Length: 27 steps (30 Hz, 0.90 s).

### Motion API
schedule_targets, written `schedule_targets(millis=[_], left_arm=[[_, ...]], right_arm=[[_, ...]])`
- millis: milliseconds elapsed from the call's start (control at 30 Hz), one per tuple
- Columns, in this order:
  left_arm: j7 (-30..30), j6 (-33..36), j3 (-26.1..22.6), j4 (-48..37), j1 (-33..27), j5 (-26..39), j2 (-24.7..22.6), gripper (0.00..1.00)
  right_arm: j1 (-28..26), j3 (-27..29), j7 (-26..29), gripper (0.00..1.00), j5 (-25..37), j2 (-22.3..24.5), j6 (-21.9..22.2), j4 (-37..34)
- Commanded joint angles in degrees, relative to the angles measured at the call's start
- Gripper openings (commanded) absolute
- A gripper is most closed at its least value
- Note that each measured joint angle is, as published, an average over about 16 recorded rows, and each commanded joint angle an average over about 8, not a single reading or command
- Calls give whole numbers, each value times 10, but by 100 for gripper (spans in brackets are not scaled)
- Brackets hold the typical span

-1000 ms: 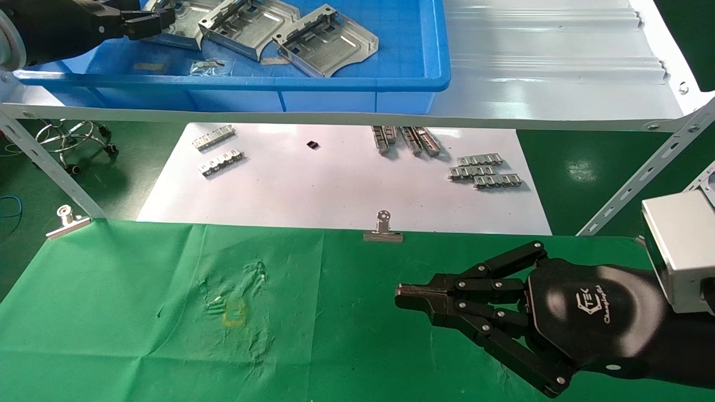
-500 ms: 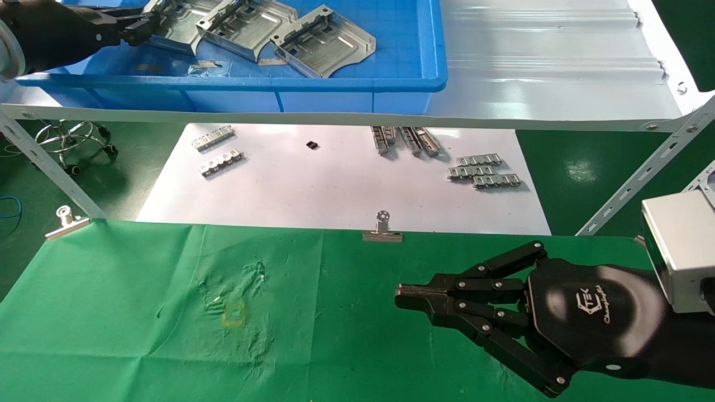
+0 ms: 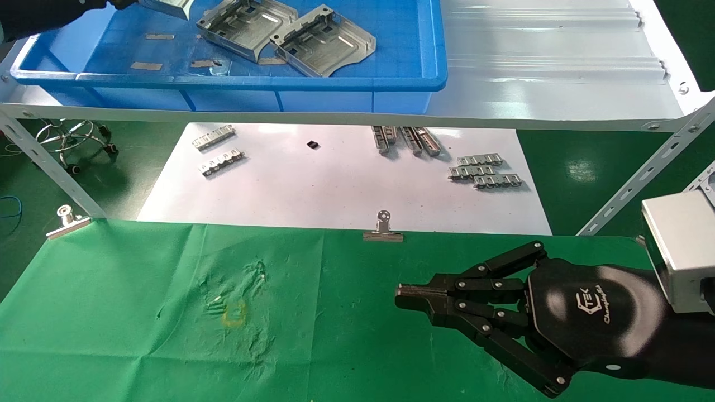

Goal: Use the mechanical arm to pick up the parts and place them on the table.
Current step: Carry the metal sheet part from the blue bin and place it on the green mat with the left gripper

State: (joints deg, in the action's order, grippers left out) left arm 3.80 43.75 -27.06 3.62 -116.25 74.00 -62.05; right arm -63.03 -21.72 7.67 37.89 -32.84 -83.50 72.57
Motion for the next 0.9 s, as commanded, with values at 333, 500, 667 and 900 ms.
schedule_targets(millis=[333, 500, 667, 900], left_arm=[[52, 118, 23, 19, -3, -36, 36, 0], [65, 273, 27, 41, -7, -49, 78, 0], [88, 391, 26, 66, 3, -56, 97, 0], [120, 477, 11, 123, 44, -75, 110, 0]], right_arm=[[0, 0, 0, 0, 0, 0, 0, 0], [0, 0, 0, 0, 0, 0, 0, 0], [0, 0, 0, 0, 0, 0, 0, 0], [0, 0, 0, 0, 0, 0, 0, 0]])
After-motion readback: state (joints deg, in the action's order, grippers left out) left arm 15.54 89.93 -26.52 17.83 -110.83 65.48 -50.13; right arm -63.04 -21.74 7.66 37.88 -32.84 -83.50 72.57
